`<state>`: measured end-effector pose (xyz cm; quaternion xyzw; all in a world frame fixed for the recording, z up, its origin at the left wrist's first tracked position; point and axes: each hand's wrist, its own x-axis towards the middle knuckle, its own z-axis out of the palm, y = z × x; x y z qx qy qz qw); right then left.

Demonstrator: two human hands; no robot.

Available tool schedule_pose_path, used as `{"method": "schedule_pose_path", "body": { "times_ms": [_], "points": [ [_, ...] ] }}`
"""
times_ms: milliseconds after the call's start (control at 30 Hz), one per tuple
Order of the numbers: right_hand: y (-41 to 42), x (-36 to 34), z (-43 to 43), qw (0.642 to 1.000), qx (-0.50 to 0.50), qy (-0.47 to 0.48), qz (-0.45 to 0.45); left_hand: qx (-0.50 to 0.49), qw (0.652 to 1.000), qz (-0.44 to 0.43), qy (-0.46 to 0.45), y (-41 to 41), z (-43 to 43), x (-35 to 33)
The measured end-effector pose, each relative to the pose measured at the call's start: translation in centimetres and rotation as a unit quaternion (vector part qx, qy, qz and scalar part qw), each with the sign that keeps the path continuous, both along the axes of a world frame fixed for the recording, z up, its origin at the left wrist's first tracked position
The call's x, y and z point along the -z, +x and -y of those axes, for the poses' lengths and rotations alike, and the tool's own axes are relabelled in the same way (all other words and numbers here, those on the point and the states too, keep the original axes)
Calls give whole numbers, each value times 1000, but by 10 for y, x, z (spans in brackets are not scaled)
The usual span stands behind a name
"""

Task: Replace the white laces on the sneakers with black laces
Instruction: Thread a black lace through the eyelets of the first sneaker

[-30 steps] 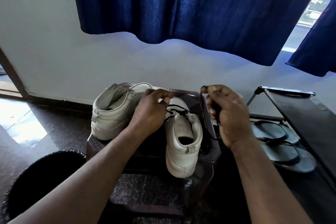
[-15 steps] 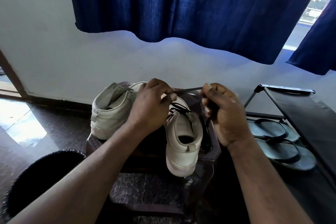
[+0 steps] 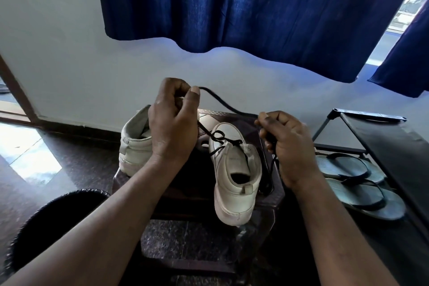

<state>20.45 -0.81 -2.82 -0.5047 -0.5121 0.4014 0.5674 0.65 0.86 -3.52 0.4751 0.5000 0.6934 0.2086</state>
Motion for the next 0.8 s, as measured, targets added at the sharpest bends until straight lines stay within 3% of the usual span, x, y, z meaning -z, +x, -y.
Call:
{"method": "schedule_pose_path", "body": {
  "times_ms": [100, 200, 267, 367, 467, 633, 800],
  "points": [
    [-6, 5, -3, 999, -7, 2, 43, 10, 993, -118, -1, 1, 2, 6],
    [-11, 8, -4, 999, -23, 0, 43, 70, 964, -255, 2, 8, -2, 10],
    [-13, 9, -3, 998, -36, -2, 45, 116, 946, -302, -1, 16, -3, 16],
    [-13, 10, -2, 998, -46, -3, 37, 159, 944, -287, -41, 25, 2, 22],
    [-12, 7, 0, 998, -45, -10, 37, 119, 940, -312, -69, 24, 1, 21],
    [0, -5, 5, 998, -32, -24, -41, 116, 891, -407, -163, 14, -3, 26],
    [-3, -5, 6, 999, -28, -17, -43, 136, 923, -329, -147, 15, -3, 22]
  ]
}}
